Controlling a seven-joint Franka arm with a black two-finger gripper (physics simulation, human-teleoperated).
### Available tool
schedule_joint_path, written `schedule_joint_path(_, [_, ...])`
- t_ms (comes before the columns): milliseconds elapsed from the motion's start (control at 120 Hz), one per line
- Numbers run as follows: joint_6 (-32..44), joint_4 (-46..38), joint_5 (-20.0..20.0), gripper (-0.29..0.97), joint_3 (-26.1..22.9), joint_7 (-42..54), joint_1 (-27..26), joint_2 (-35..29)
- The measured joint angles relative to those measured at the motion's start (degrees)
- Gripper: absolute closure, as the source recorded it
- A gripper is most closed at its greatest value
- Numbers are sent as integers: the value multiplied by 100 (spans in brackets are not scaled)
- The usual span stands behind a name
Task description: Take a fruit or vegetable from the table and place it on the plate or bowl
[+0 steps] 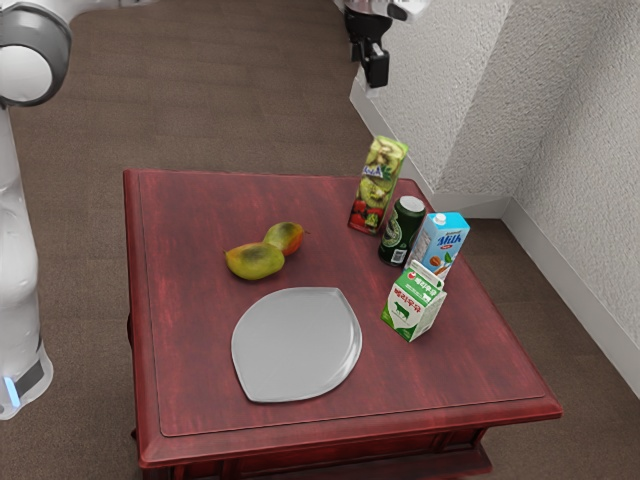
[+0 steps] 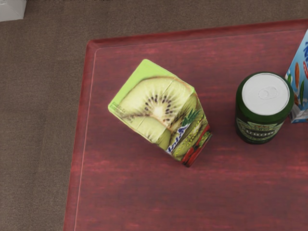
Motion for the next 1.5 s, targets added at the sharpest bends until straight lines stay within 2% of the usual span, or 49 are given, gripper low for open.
schedule_joint_path(200, [33,78,-6,0,-47,90,-18,-173])
schedule_joint_path(333, [48,107,-38,0,-68,129,-671,-323])
schedule_joint_path(433, [53,-60,-57,0,-58,150,-918,-201])
schedule_joint_path(717, [48,-511,-81,0,-57,196,-1005,-39])
schedule_joint_path(858, [28,-476,-61,0,-67,239,-1021,318])
schedule_joint_path(1167, [-205,-676,-233,0,-42,227,-1042,352])
schedule_joint_path(1283, [-339,-1188,-317,0,6,81,-1080,255])
schedule_joint_path(1500, [-417,-2883,-908,0,165,-821,-1436,-871])
